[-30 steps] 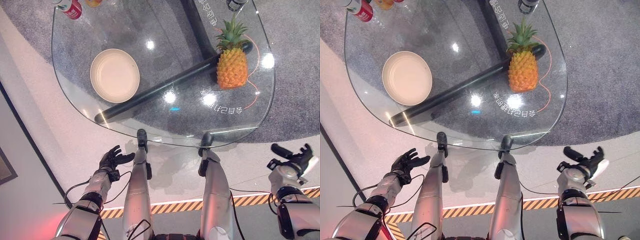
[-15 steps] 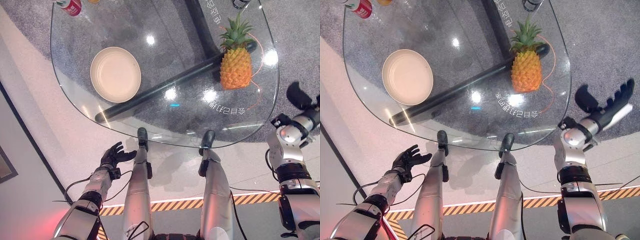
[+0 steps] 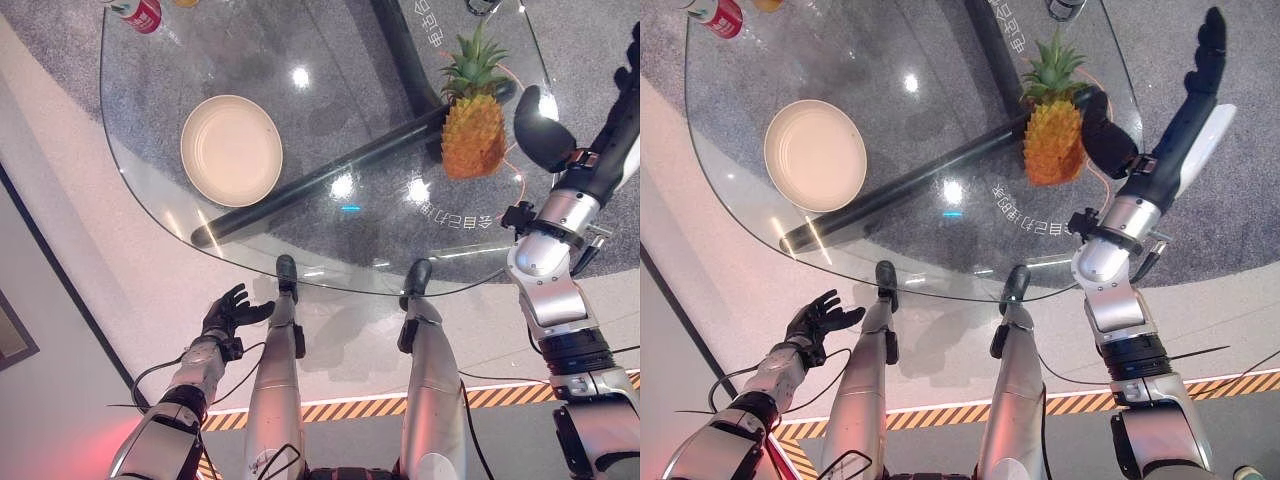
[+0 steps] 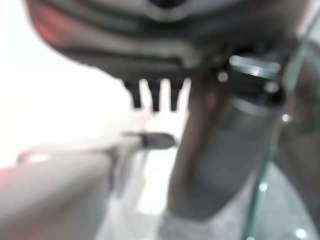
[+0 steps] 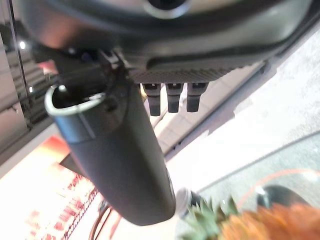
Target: Pick up the fruit to the plate
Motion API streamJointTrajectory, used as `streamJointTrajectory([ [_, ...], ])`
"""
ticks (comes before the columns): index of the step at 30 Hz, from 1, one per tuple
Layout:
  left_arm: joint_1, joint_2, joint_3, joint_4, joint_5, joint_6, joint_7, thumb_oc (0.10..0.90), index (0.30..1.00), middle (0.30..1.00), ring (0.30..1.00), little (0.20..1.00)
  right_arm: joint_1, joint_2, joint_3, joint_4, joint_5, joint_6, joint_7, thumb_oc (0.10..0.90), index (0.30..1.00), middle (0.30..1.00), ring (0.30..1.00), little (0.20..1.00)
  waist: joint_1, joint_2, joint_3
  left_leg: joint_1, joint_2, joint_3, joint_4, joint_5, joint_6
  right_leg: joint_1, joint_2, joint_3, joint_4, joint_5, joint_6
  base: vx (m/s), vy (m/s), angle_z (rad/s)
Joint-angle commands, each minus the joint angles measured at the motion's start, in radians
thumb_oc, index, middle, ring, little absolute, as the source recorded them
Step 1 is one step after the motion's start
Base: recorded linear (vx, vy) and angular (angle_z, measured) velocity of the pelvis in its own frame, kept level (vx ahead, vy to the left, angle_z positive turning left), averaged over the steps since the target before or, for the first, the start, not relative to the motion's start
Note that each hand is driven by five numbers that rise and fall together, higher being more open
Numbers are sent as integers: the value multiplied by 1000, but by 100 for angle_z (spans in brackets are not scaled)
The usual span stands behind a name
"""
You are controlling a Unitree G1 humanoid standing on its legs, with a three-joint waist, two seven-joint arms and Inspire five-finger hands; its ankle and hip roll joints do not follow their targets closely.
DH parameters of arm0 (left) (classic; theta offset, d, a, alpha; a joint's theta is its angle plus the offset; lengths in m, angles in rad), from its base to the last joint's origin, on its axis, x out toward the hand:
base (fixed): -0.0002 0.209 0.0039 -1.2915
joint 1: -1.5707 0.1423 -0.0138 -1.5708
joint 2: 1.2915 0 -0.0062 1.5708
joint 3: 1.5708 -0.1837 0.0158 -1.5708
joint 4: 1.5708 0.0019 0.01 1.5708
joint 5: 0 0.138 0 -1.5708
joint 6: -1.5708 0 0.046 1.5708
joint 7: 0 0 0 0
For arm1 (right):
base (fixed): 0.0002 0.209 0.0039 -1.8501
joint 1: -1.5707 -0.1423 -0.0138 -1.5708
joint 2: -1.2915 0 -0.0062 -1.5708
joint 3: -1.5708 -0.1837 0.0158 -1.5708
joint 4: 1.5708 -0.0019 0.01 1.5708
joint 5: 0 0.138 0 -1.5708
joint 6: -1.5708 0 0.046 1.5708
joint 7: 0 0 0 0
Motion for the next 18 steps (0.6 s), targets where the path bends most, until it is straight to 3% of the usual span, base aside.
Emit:
streamJointTrajectory([
  [1, 102, -7, 42, 29, 18, -23, 15, 800, 900, 900, 900, 900, 7, -36, -27, -148, -69, -33, 26, 800, 900, 900, 900, 900, -10, 5, -18, -21, -26, 3, 85, -51, 45, 18, 35, 32, -26, 68, -5, 0, 0, 0],
  [11, 100, -18, 28, 31, 22, -21, 20, 800, 900, 900, 900, 900, 7, -11, 24, -123, -22, 16, 90, 800, 900, 900, 900, 900, -6, 9, -18, -7, -25, 12, 79, -47, 42, 28, 27, 25, -28, 69, -5, 2, 0, -1],
  [18, 97, -21, 15, 34, 25, -20, 15, 800, 900, 900, 900, 900, -2, -3, 36, -47, 20, 33, 77, 800, 900, 900, 900, 900, 0, 11, -18, -8, -22, 14, 80, -47, 42, 26, 24, 21, -25, 71, -5, 0, 0, 0],
])
